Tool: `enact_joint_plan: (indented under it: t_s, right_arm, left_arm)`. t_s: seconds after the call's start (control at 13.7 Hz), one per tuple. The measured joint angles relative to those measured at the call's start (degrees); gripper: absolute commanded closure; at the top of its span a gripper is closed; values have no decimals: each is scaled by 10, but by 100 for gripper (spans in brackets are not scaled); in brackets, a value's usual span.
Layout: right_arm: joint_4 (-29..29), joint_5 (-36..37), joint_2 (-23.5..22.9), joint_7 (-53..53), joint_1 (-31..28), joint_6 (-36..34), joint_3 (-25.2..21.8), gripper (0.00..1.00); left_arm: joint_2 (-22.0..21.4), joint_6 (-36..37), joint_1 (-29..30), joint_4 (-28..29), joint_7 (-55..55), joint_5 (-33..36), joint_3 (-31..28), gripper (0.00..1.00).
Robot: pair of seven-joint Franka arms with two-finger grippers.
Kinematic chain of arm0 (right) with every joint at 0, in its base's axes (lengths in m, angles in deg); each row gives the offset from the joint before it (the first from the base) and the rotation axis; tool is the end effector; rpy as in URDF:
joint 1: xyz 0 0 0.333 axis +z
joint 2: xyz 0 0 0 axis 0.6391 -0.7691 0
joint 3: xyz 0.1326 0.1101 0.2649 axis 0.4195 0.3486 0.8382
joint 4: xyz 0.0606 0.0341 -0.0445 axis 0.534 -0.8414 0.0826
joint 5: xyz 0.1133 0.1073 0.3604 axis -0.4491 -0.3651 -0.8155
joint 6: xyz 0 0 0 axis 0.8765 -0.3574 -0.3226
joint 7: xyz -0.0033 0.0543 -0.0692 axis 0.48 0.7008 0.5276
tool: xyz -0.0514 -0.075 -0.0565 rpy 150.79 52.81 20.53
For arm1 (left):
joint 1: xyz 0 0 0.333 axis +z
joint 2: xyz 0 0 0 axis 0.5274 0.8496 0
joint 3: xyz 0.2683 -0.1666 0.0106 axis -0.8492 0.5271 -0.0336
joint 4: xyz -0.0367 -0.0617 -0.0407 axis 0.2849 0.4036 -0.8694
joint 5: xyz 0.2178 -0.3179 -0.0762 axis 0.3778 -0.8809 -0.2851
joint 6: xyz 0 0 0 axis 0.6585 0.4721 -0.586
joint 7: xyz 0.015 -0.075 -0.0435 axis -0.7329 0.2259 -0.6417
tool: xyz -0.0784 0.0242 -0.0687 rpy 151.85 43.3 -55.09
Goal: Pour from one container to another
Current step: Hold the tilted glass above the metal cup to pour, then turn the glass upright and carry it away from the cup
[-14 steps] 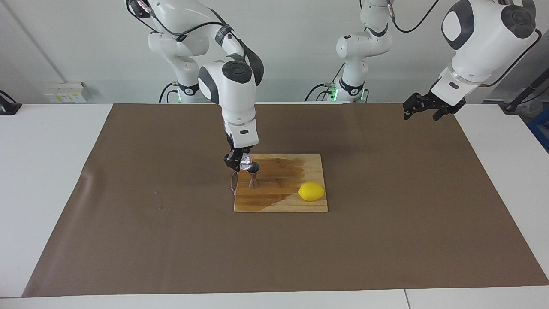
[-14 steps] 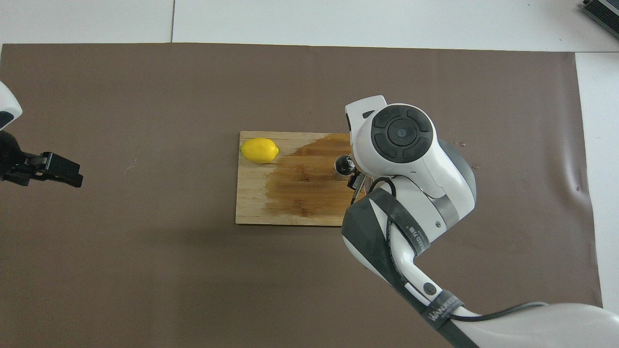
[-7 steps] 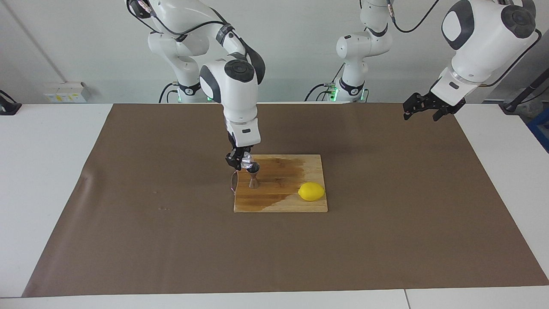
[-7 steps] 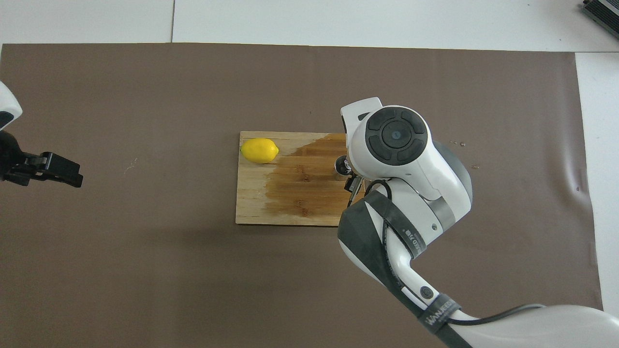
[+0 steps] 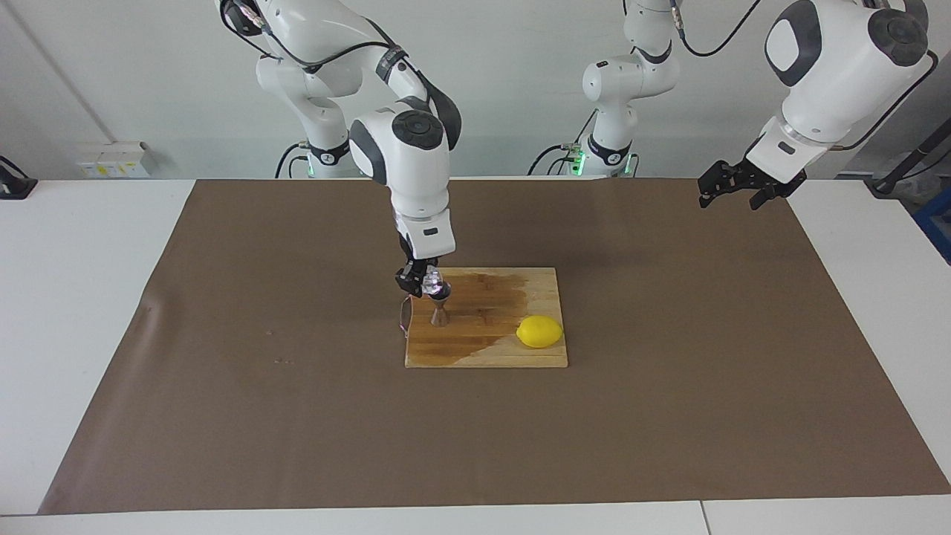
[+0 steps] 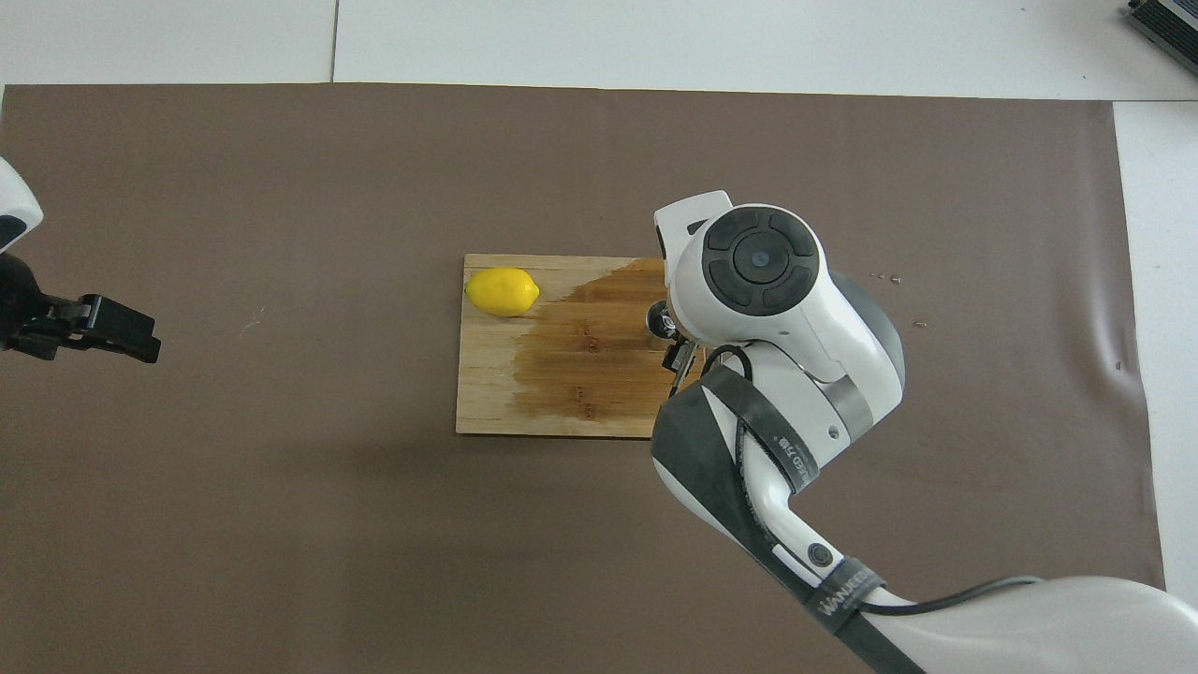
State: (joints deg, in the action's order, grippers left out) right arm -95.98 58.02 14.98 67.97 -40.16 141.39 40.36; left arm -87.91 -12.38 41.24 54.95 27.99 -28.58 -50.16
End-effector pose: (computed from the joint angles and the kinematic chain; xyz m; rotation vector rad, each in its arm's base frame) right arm 0.5717 0.2920 0.4298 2.6207 1.5673 0.0708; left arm 0.5428 -0.0105 0.5832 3.1024 -0.1530 -0.2409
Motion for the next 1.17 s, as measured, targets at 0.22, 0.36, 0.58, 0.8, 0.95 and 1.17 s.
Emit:
enact_joint_plan:
  t_s: [0.22,0.36,0.58,0.8,0.95,1.17]
  right_arm:
    - [10,-33,5,33,-1,1,-8,100]
    - [14,-67,19,64,-3,1,-20,100]
    - [16,-148,51,122,-5,1,-44,100]
    - [15,-253,81,239,-6,1,-98,100]
    - [9,-324,89,342,-7,1,-154,100]
    - [-22,-399,90,464,-9,5,-233,100]
  left_arm:
    - [0,0,0,0,0,0,0,0]
    - [0,0,0,0,0,0,0,0]
    - [0,0,0,0,0,0,0,0]
    - [0,0,0,0,0,0,0,0]
    - [0,0,0,0,0,0,0,0]
    - [0,0,0,0,0,0,0,0]
